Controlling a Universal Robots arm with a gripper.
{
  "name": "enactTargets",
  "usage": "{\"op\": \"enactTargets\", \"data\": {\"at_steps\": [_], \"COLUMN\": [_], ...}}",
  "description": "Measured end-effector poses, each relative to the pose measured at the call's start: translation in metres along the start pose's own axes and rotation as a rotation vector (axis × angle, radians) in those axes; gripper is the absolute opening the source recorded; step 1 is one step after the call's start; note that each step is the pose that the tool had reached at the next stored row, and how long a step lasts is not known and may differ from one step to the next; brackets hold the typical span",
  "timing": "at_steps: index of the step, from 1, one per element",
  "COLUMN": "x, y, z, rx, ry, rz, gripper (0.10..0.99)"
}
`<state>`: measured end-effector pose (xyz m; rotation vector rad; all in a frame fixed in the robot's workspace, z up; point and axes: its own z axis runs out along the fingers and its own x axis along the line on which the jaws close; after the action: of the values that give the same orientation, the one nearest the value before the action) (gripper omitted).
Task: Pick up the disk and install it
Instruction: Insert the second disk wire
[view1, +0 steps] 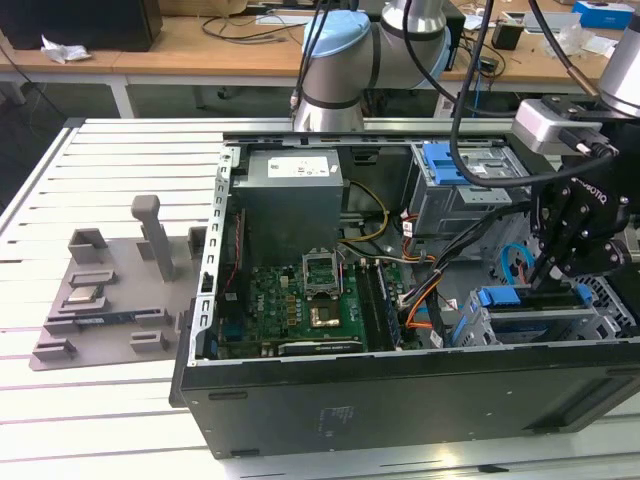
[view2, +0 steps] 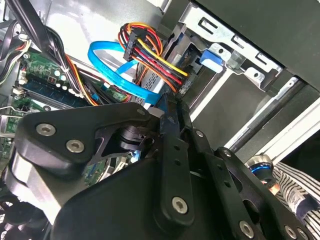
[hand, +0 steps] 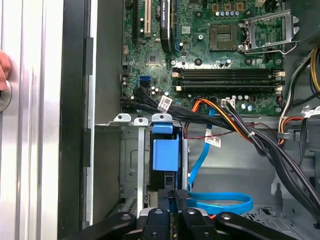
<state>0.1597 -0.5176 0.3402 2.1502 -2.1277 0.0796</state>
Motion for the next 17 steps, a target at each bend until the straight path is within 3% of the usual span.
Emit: {"op": "enactTargets", "data": {"at_steps": [6, 7, 15, 17], "x": [0.0001, 0.0002, -0.0003, 0.0001], "y": [0.0000, 0.0000, 0.0015, 0.0019], "z": [0.0003, 0.0001, -0.0331, -0.0425], "rx": [0.000, 0.000, 0.000, 0.000], "ry": [-0.0003, -0.0001, 0.0017, 0.0023], "rz": [0.000, 0.000, 0.000, 0.000], "gripper": [0.173, 0.235, 0.227, 0.106]}}
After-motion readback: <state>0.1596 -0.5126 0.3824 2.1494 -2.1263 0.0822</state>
